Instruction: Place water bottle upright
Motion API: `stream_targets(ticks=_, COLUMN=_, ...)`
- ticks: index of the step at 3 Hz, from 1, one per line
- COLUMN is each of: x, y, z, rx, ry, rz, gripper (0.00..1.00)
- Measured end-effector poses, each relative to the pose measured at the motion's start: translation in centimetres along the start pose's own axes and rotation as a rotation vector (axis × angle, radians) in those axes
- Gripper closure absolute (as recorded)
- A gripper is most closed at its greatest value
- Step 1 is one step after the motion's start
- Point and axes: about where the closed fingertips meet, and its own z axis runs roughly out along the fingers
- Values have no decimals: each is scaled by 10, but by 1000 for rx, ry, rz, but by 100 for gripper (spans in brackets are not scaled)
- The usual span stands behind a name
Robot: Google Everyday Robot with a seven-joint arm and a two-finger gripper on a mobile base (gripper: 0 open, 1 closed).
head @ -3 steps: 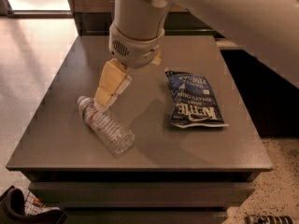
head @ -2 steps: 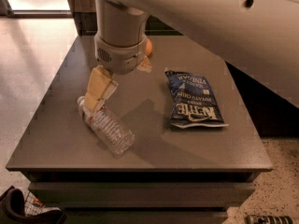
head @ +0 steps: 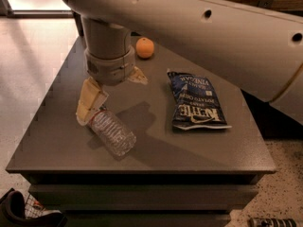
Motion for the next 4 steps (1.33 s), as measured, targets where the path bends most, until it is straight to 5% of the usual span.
stream_targets(ticks=2, x=-5, y=12, z=41, rx=-31, ry=70, rz=41, gripper=0)
stream_targets(ticks=4, x=-8, y=21, z=59, rx=-53, ry=80, rz=47, gripper=43)
